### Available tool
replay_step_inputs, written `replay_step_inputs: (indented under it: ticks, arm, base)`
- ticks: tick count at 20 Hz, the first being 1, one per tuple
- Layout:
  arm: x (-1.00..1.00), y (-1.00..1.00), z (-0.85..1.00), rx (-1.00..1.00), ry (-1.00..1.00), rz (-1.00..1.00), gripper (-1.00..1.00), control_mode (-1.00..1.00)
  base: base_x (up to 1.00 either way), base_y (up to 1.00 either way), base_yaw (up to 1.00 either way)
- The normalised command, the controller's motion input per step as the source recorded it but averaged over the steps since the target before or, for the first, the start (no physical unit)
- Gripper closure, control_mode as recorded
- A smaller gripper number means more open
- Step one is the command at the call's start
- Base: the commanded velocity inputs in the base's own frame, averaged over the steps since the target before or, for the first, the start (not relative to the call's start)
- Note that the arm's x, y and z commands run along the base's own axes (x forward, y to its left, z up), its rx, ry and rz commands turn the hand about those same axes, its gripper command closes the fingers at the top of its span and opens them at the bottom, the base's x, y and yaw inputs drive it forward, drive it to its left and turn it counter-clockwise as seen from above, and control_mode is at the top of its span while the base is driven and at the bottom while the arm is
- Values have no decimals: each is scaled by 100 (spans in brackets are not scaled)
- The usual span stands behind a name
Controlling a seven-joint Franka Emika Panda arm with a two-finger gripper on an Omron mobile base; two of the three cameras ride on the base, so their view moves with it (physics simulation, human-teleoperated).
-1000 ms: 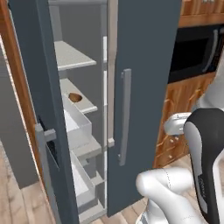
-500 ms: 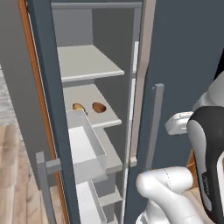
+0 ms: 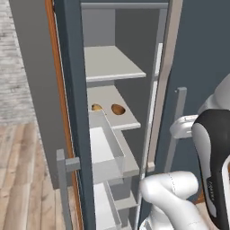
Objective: Take the kiwi, potato, and chicken drumstick from the freezer and place them in the bowl on the counter.
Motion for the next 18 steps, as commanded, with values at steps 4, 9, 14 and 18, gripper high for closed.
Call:
replay_step_inputs:
  ticks: [4, 9, 14, 18]
  arm:
    - [0, 0, 0, 0, 0, 0, -100, 100]
    - [0, 0, 0, 0, 0, 0, -100, 100]
    - [0, 0, 0, 0, 0, 0, -100, 100]
    - [0, 0, 0, 0, 0, 0, -100, 100]
  base:
    - [33, 25, 22]
    - [24, 42, 22]
    - [23, 40, 13]
    - [33, 14, 5]
